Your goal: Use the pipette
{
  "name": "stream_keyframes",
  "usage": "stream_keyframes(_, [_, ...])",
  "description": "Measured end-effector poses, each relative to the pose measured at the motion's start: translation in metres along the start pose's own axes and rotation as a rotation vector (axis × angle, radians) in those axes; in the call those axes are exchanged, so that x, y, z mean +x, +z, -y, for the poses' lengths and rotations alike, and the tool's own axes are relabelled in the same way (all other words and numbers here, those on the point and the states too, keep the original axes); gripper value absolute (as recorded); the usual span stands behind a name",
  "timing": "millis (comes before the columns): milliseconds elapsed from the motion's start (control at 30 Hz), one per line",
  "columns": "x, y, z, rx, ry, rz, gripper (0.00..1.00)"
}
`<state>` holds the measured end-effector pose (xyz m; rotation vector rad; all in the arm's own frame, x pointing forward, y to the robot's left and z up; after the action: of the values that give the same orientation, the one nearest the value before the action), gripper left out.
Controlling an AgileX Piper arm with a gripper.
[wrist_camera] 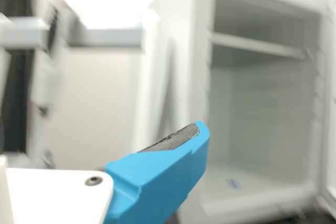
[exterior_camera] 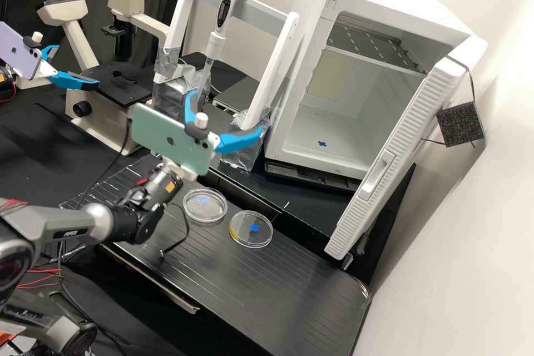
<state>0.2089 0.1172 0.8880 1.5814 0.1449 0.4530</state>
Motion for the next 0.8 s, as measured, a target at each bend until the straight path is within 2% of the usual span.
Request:
stream_keyframes(133, [0.012, -0.034, -0.006, -0.018, -0.006, -0.065, 1.00])
stream_keyframes(333, [0.036, -0.072, -0.009, -0.044, -0.021, -0.059, 1.00])
stream_keyframes(367, [0.041, -0.078, -0.009, -0.037, -0.026, -0.053, 1.00])
stream_keyframes(400, [0.047, -0.084, -0.007, -0.054, -0.038, -0.049, 1.00])
stream_keyframes(533, [0.069, -0.099, -0.003, -0.079, -0.068, -0.020, 1.00])
stream_keyframes(667, [0.089, -0.107, 0.002, -0.084, -0.103, 0.006, 1.00])
stream_keyframes(800, [0.109, -0.112, 0.010, -0.115, -0.136, 0.027, 1.00])
